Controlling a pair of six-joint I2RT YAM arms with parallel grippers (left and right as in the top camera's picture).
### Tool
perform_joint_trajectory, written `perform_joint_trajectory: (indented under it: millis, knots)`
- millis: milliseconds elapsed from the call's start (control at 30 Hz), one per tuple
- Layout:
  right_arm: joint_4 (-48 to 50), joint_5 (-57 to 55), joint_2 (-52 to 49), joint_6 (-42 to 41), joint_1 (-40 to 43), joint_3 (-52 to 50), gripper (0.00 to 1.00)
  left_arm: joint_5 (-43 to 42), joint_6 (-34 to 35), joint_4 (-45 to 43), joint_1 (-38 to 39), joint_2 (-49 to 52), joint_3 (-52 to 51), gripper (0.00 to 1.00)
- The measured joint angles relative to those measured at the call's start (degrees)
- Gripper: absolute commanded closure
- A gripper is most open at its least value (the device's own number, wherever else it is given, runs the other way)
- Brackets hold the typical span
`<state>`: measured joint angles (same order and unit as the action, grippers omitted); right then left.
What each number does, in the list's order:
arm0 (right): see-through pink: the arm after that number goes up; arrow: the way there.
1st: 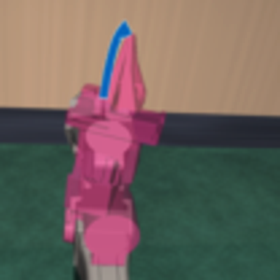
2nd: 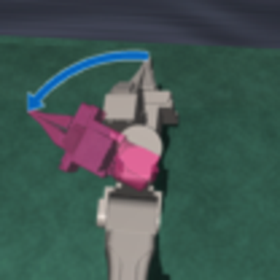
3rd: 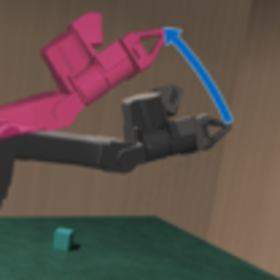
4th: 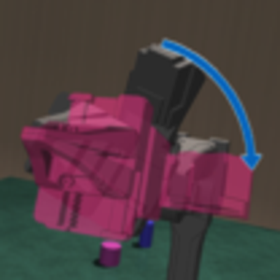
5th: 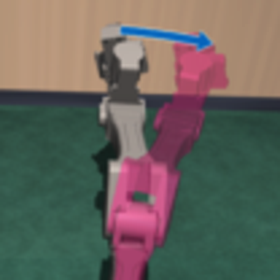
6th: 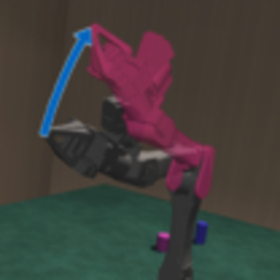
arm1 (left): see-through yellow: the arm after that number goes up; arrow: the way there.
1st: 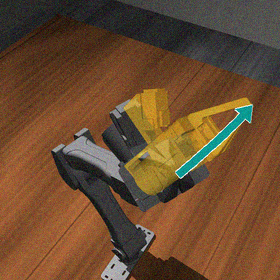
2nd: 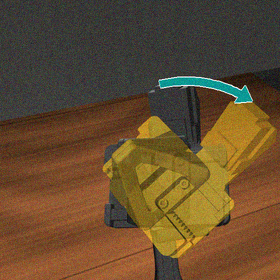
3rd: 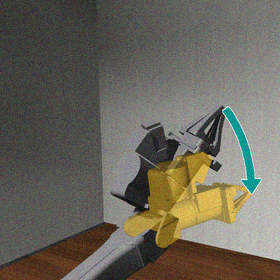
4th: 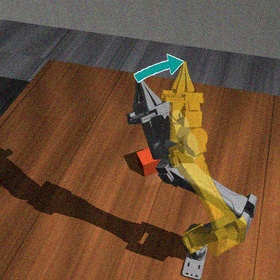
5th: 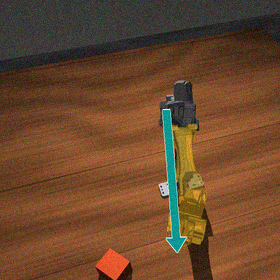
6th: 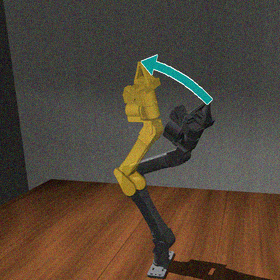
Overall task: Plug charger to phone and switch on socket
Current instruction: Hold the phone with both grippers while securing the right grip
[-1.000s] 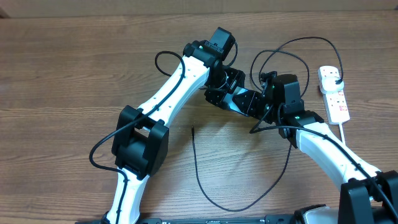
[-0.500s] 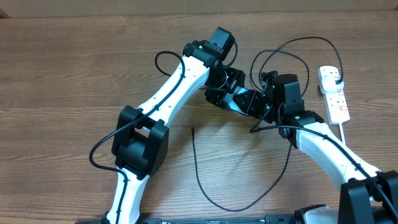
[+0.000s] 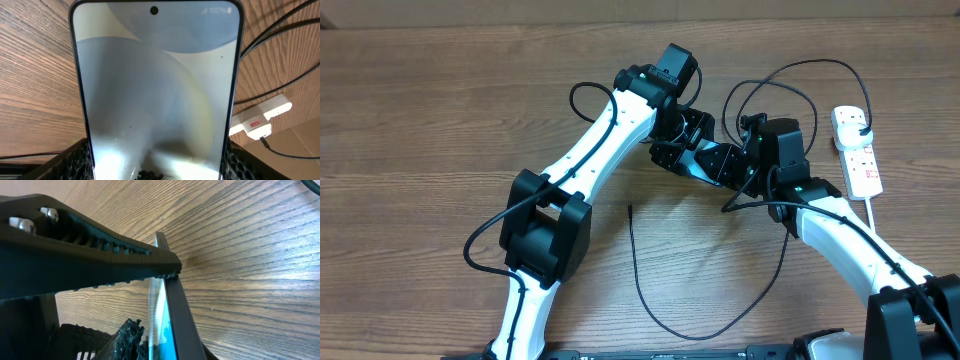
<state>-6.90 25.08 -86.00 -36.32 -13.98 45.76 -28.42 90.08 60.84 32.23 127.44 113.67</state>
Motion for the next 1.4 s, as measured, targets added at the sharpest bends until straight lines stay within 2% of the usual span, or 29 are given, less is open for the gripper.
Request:
perform_joint_trajectory:
  millis: [867, 1400]
  knots:
    - [0.0, 0.87, 0.0, -0.11, 0.02, 0.0, 0.85, -0.68, -0.24, 0.15, -0.46, 0.0, 0.0, 0.96]
    - [-0.04, 0.85, 0.0, -0.13, 0.02, 0.0, 0.85, -0.66, -0.24, 0.17, -0.46, 0.0, 0.0, 0.96]
